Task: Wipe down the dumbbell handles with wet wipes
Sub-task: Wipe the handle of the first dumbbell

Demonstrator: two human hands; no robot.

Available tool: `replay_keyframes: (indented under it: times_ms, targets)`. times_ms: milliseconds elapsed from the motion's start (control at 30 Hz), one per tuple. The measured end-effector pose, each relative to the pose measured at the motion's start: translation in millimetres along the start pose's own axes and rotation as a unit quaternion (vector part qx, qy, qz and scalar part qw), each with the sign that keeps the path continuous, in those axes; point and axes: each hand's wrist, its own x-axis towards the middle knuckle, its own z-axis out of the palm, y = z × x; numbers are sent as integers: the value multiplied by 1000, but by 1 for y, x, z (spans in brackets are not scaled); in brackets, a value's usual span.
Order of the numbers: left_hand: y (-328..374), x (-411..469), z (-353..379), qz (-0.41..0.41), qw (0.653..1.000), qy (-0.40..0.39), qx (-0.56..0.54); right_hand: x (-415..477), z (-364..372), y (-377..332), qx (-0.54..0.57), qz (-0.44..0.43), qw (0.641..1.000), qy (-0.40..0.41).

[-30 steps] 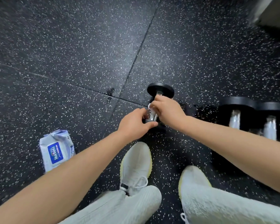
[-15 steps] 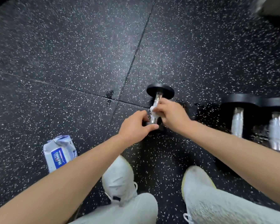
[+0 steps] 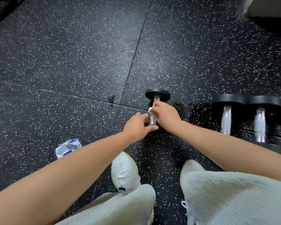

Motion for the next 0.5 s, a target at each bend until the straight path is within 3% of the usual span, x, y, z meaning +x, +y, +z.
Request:
replay_keyframes:
  times_ms: [167,400,500]
  targets:
    - [3,2,-4,-11,1000,-18,14,-11,-3,1,-22,-77,992,-103]
    - [-11,7,12,-3,999,46,-1,24,3,23,-37,-8,999,31]
    - [-20,5,20,3,996,79,-36,5,20,14,-24,-25,998,48]
